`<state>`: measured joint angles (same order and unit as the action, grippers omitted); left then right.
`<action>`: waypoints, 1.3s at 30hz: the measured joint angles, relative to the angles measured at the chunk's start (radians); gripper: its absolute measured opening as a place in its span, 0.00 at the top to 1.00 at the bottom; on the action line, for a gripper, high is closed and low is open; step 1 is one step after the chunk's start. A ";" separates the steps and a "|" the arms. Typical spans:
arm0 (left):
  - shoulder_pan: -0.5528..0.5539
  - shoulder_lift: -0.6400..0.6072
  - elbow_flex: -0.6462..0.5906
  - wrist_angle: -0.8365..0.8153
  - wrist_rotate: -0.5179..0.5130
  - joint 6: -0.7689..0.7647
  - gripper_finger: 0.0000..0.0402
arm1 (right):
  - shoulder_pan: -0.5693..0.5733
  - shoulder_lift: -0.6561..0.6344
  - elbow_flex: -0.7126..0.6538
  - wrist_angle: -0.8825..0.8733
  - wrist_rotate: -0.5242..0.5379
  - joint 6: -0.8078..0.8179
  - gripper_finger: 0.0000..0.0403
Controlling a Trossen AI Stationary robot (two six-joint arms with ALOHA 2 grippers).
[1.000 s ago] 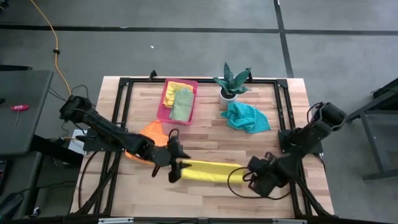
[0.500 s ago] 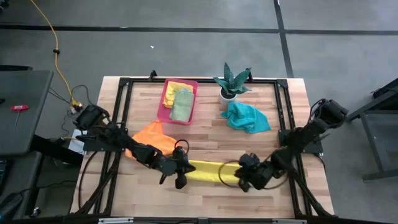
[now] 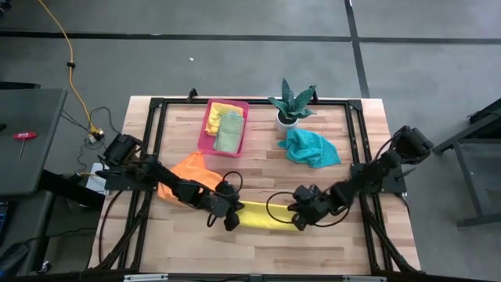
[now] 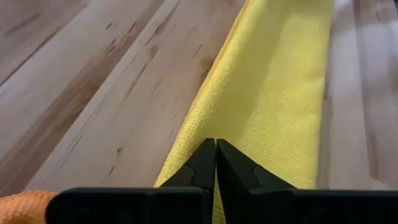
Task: Fold microfiber towels
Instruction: Fold the yellow microfiber cloth
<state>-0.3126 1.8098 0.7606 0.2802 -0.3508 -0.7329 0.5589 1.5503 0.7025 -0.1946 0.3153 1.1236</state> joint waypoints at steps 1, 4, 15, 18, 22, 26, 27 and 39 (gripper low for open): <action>0.000 0.002 0.000 -0.005 0.000 -0.006 0.99 | -0.005 0.004 0.000 -0.004 0.007 0.002 0.98; 0.000 0.002 0.000 -0.027 0.000 -0.024 1.00 | -0.024 0.006 0.000 -0.029 0.043 0.003 0.98; -0.002 0.002 0.000 -0.106 -0.001 -0.105 0.99 | -0.119 -0.039 0.003 -0.066 0.125 -0.026 1.00; -0.002 0.002 0.000 -0.105 -0.005 -0.106 0.99 | -0.122 -0.077 0.003 -0.078 0.125 -0.068 1.00; -0.002 0.002 0.000 -0.104 0.000 -0.106 0.99 | -0.115 -0.141 0.003 -0.109 0.118 -0.090 1.00; -0.002 -0.009 0.000 -0.101 0.004 -0.104 0.99 | -0.095 -0.209 0.003 -0.128 0.114 -0.086 1.00; -0.002 -0.015 0.000 -0.098 0.004 -0.103 0.99 | -0.090 -0.224 0.003 -0.128 0.113 -0.086 1.00; -0.002 -0.084 0.000 -0.105 -0.003 -0.047 1.00 | -0.070 -0.296 0.003 -0.117 0.149 -0.086 1.00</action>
<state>-0.3149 1.7262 0.7605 0.1751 -0.3542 -0.7796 0.4892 1.2541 0.7059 -0.3118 0.4643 1.0380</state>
